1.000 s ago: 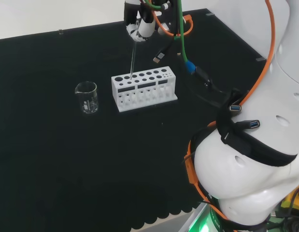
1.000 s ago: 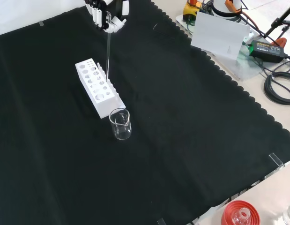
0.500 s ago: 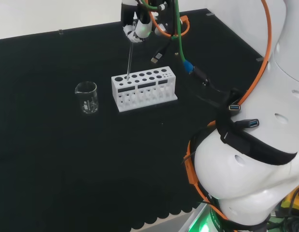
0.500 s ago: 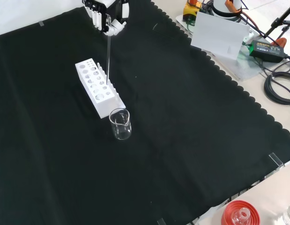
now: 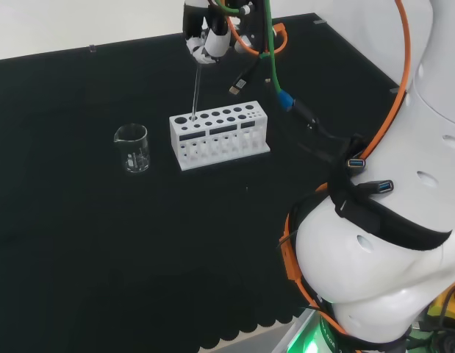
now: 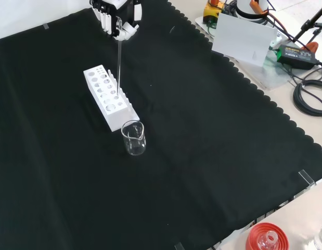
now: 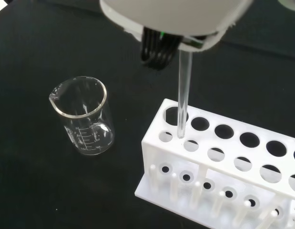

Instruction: Put the glass rod back on the white test tube rack.

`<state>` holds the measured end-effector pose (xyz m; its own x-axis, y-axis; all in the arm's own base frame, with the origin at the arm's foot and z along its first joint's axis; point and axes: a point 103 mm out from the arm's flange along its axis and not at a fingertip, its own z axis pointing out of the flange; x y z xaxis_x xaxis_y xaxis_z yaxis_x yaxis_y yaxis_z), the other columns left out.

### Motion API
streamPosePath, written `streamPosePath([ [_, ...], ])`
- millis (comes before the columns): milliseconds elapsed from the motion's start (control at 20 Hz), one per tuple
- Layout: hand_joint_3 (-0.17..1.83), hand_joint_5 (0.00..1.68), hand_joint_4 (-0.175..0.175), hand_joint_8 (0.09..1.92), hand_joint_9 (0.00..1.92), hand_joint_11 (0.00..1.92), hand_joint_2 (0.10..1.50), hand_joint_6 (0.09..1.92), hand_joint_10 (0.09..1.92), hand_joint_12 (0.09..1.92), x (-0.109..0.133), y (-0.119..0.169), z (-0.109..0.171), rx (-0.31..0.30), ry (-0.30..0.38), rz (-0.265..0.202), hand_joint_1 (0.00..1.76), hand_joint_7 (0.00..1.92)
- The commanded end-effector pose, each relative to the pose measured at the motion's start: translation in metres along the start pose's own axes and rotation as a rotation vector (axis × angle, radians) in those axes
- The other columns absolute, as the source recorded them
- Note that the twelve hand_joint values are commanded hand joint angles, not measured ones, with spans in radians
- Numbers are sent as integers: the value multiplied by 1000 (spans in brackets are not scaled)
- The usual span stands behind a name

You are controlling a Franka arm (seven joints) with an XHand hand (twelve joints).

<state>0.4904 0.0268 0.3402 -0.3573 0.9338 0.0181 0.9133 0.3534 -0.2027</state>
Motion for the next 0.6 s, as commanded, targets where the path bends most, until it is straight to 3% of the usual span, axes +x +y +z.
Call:
streamPosePath([
  [50,853,1172,-175,895,1735,1612,590,901,543,726,-4,0,-5,-2,7,0,1314,1230],
  [350,852,1172,-175,895,1735,1612,590,901,543,726,-8,4,-2,9,8,-2,1314,1230],
  [600,852,1172,-175,895,1735,1612,590,901,542,726,-10,3,4,-20,42,13,1314,1230],
])
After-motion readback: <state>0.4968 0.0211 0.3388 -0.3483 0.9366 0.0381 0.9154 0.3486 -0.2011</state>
